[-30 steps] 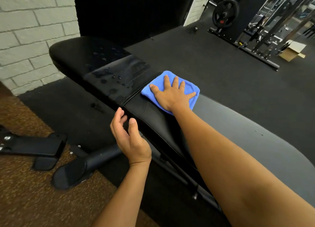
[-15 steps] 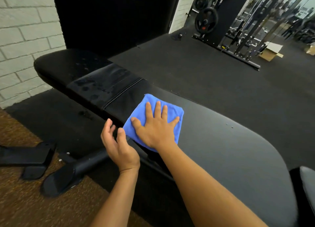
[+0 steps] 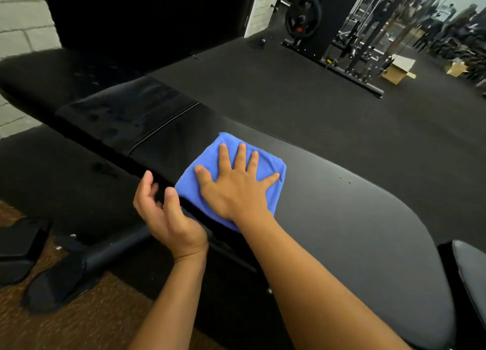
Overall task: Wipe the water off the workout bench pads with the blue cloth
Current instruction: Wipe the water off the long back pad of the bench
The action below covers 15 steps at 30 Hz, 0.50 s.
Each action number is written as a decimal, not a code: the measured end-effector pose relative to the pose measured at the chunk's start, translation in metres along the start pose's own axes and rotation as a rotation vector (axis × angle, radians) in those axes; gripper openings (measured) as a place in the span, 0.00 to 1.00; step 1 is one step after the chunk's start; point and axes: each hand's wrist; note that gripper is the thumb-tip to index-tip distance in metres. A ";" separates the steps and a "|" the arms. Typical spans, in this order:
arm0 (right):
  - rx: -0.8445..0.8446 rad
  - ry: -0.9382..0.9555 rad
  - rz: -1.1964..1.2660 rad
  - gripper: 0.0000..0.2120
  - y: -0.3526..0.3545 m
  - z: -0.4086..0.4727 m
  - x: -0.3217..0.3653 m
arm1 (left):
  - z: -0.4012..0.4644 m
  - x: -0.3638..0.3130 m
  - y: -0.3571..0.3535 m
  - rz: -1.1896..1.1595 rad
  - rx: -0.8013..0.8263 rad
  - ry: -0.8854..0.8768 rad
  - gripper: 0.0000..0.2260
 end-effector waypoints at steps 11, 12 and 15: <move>-0.005 -0.119 -0.042 0.36 0.022 0.106 0.024 | 0.010 -0.010 -0.017 0.033 -0.035 0.052 0.29; -0.002 -0.116 -0.046 0.36 0.022 0.104 0.024 | 0.011 -0.011 -0.014 0.045 -0.024 0.069 0.27; -0.003 -0.080 -0.049 0.36 0.020 0.089 0.018 | 0.014 -0.019 -0.007 0.046 0.005 0.093 0.24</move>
Point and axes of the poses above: each hand's wrist, its own z-axis towards the middle knuckle, its own y-axis out of the back of the hand, x = y × z, and after that the axes turned 12 degrees about -y, right-handed
